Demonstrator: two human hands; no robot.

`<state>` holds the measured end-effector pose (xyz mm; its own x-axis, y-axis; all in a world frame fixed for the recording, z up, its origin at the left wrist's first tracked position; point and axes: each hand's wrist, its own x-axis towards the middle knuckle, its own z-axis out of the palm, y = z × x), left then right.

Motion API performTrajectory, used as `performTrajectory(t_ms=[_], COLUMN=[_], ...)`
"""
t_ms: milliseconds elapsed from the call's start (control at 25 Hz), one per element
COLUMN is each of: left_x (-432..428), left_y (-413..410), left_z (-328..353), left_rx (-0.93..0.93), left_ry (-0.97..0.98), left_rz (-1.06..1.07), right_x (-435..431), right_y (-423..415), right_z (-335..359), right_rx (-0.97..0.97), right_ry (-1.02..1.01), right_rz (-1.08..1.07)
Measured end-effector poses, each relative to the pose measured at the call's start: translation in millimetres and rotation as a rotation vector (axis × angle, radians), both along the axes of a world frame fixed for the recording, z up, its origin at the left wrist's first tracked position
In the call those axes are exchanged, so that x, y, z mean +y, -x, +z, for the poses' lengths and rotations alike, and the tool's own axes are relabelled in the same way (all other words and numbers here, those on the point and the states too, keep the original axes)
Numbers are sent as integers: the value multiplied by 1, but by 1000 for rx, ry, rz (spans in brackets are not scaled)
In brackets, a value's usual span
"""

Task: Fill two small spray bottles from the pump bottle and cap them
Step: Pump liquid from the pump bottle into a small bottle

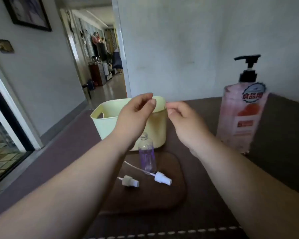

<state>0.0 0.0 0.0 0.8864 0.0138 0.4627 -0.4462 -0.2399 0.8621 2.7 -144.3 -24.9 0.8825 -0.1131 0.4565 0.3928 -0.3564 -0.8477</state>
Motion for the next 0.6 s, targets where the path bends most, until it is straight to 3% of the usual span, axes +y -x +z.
performTrajectory(t_ms=[240,440,600], left_x=[22,27,14], left_y=[25,29,19], left_z=[-33,-64,-45], left_rx=[102,187,140], left_ry=[-119,-341,-276], left_rz=[2,-12,-63], right_x=[-4,-4,-16], right_y=[5,5,9], right_z=[-11,-9,23], right_rx=[70,74,-53], right_ry=[17,14,84], right_rz=[-4,12,19])
